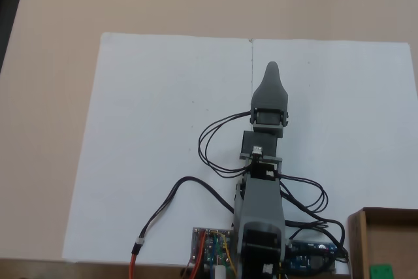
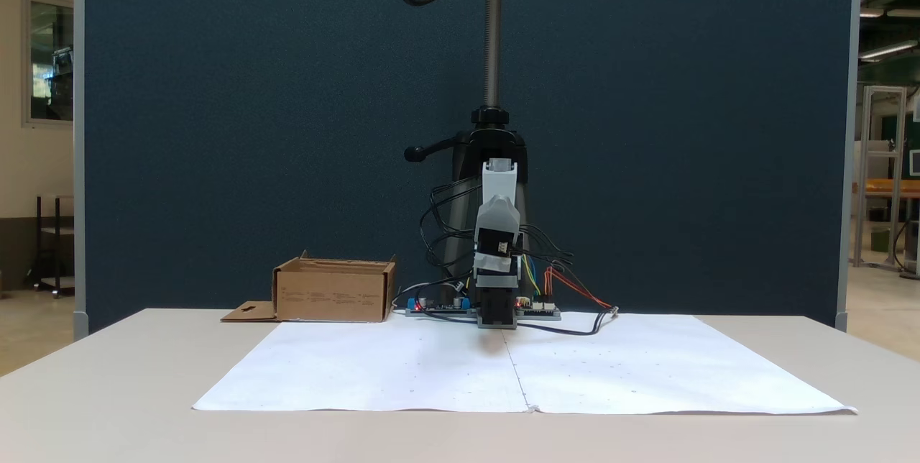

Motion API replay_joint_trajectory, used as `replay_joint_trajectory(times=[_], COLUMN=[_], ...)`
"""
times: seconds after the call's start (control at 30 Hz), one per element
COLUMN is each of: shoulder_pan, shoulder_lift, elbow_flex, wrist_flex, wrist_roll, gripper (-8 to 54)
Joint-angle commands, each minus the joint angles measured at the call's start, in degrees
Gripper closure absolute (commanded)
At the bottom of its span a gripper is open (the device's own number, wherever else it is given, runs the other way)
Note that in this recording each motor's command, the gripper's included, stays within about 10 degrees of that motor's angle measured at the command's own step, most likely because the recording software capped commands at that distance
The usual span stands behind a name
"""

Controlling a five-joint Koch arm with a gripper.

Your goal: Grasp a green dice and put it in the bin.

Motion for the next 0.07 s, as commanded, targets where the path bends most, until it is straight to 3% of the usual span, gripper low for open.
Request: replay_joint_trajectory(times=[0.0,0.03], shoulder_pan=[0.0,-0.1], shoulder_lift=[6.3,6.3], elbow_flex=[4.0,4.0], wrist_flex=[-9.7,-10.6], wrist_roll=[-3.3,-3.3], gripper=[0.7,0.7])
